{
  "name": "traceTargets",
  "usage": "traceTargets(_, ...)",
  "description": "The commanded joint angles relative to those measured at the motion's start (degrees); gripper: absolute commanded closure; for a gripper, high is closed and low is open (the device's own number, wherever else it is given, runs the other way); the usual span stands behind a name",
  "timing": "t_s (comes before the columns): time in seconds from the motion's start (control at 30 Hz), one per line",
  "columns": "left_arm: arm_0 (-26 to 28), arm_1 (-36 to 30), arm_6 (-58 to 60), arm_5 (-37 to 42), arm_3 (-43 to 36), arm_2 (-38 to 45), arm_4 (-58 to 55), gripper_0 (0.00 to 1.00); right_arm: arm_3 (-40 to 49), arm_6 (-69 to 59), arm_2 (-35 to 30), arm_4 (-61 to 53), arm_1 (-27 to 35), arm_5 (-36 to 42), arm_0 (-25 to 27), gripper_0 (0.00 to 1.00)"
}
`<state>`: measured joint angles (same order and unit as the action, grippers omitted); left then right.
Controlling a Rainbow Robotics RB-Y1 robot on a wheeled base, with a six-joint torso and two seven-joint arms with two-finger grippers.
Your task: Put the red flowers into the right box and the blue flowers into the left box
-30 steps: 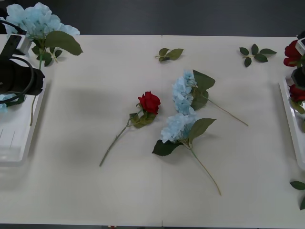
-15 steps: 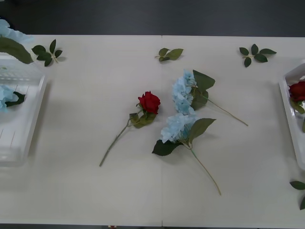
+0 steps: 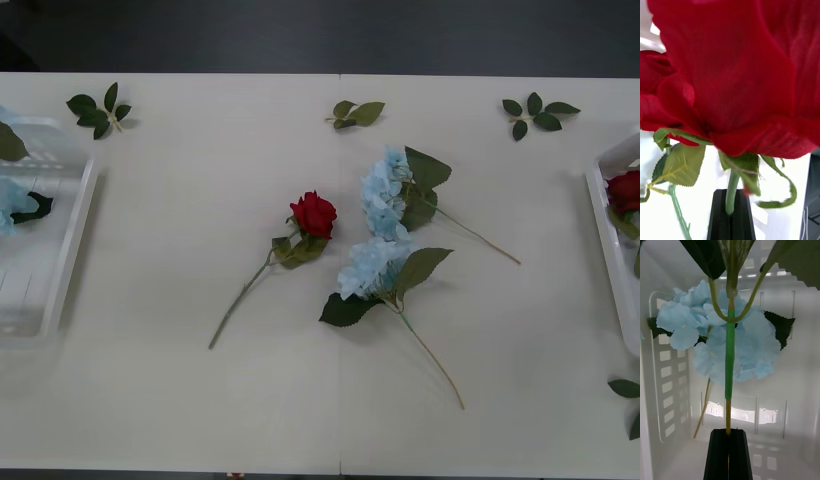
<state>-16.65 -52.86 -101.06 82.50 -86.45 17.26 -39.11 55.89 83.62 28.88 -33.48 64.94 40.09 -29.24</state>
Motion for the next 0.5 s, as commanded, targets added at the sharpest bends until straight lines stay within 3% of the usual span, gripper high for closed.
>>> traceTargets(0.03, -1.2, -1.5, -3.1, -3.4, 2.0, -1.5, 2.3, 1.0, -1.9, 0.7, -0.8, 0.5, -1.0, -1.1, -1.2, 0.83)
traceTargets(0.13, -1.2, -1.5, -2.9, -5.4, 2.9, -3.5, 4.3, 1.0, -3.1, 1.4, -0.8, 0.5, -1.1, -2.6, -1.2, 0.42)
traceTargets(0.2, -1.2, -1.5, -2.6, -6.5, 3.2, -4.5, 5.5, 1.0, -3.1, 1.8, -0.6, 0.5, -1.1, -3.0, -1.2, 0.25)
traceTargets(0.4, -1.2, -1.5, -2.1, -11.4, 5.7, -7.0, 7.4, 1.0, -0.3, 3.5, 0.8, 0.5, -1.0, -3.0, -1.2, 0.0)
traceTargets(0.5, -1.2, -1.5, -2.2, -11.6, 5.9, -7.0, 7.6, 1.0, 1.8, 4.5, 1.0, 0.5, -0.5, -3.0, -1.2, 0.0)
